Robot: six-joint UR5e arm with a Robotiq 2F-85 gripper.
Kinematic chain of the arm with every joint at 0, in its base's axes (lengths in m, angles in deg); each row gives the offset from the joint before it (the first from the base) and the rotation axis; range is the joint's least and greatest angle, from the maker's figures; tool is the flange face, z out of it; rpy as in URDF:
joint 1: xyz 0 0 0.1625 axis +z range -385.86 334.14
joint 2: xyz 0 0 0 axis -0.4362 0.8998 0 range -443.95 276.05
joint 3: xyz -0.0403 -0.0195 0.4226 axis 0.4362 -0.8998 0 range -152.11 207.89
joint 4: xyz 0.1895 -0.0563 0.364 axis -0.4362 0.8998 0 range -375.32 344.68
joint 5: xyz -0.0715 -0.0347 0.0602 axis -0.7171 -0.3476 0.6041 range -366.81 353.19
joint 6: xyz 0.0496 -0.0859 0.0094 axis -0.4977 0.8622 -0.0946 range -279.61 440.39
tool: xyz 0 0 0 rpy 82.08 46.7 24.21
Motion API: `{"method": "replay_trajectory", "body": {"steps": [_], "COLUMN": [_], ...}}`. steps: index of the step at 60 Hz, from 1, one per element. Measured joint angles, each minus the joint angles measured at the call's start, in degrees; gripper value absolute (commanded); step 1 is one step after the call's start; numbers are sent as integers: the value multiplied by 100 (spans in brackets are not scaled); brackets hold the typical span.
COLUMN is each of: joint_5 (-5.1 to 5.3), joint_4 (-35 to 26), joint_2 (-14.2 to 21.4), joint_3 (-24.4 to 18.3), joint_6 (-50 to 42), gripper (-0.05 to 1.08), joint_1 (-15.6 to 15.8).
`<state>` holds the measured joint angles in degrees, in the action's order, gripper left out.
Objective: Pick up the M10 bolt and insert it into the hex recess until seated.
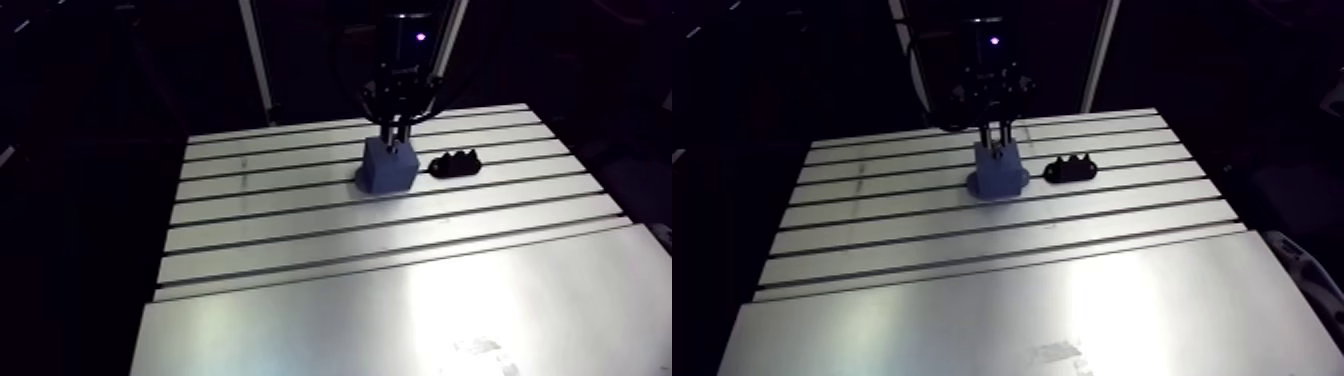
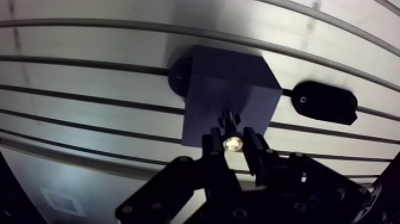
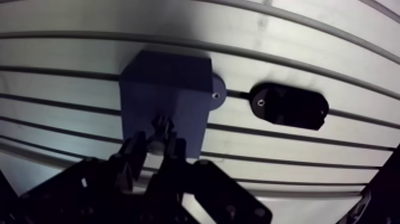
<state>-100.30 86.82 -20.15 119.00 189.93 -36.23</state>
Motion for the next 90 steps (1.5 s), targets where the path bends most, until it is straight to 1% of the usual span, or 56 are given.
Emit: {"method": "replay_trajectory", "body": {"steps": [27,35,47,64,70,79,90], "joint_5": [-11,-10,-37,0,8,18,41], "joint_4": [191,216,219,163,141,100,57], "joint_2": [72,140,258,444,479,516,548], "joint_3": [15,-1,-3,5,11,18,30], "joint_6": [-9,-36,-172,-355,-427,-538,-612], "gripper": [0,0,0,1,2,6,7], "joint_1": [12,12,12,9,9,12,15]}}
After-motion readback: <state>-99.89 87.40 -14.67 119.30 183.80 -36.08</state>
